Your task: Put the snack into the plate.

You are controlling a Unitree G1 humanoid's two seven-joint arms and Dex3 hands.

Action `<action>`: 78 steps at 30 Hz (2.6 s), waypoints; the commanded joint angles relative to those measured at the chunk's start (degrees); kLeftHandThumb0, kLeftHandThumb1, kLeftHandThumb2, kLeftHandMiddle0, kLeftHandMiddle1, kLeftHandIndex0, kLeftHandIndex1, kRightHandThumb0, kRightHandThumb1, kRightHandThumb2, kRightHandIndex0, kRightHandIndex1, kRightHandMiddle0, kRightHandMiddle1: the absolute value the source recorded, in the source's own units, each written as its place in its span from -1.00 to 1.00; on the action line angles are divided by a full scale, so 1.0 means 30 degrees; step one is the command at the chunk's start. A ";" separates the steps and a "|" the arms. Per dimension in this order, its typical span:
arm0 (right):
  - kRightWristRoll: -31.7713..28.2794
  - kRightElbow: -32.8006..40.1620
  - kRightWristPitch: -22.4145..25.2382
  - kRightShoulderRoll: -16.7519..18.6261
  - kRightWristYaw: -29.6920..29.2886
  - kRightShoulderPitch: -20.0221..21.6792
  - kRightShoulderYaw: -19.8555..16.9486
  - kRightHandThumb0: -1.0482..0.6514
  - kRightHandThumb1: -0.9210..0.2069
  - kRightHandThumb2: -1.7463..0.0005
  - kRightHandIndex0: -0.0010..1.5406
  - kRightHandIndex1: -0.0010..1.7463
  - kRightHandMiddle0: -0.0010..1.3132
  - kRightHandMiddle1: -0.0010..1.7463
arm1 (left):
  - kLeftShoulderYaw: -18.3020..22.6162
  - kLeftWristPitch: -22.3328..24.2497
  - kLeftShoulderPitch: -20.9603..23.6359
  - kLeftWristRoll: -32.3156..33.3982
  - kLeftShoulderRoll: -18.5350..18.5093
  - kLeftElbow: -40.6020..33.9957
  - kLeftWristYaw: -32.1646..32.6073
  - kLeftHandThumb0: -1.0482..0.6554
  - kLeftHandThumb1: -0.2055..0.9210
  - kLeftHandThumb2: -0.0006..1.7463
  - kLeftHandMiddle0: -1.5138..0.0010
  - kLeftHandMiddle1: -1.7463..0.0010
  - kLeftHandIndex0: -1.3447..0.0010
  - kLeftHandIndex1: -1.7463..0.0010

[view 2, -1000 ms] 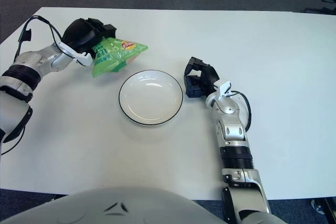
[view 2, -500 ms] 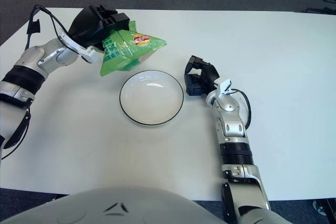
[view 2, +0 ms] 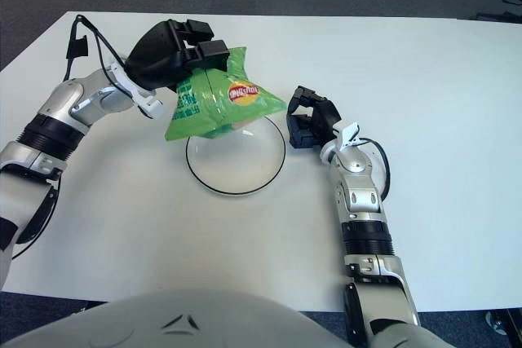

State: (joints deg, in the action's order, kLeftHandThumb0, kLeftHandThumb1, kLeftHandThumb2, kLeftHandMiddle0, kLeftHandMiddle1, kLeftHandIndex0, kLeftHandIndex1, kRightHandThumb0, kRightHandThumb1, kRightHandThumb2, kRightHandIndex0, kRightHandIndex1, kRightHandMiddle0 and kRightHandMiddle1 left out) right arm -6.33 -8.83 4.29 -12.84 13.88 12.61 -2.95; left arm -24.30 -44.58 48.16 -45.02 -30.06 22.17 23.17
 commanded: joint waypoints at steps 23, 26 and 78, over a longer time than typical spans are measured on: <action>0.0442 -0.0963 0.1489 0.0064 -0.0078 -0.1375 0.0540 -0.36 0.15 -0.57 0.69 1.00 -0.01 1.00 | -0.0090 0.0731 -0.1754 0.1658 0.1799 -0.3681 -0.7511 0.15 -0.22 0.60 -0.73 -1.00 -0.58 -1.00; 0.0365 -0.0896 0.1479 0.0078 -0.0066 -0.1430 0.0504 -0.36 0.15 -0.57 0.69 1.00 -0.01 1.00 | -0.0507 0.0890 -0.1880 0.1150 0.2060 -0.3455 -0.8110 0.16 -0.21 0.60 -0.72 -1.00 -0.57 -1.00; 0.0787 0.0171 0.2076 0.0037 -0.1128 -0.1856 0.1124 -0.35 0.13 -0.55 0.56 1.00 -0.02 1.00 | -0.2940 -0.0510 0.0179 0.5477 -0.0143 -0.1807 -1.8567 -0.64 0.29 -0.17 0.94 0.09 0.99 0.26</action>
State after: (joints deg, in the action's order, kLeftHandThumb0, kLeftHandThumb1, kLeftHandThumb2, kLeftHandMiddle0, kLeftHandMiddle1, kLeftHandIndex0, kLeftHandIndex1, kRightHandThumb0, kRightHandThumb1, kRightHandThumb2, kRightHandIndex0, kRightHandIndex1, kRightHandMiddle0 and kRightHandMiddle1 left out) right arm -5.68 -5.43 5.83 -12.74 10.27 10.90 -0.85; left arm -31.87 -46.61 47.39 -31.44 -28.96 16.02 -26.23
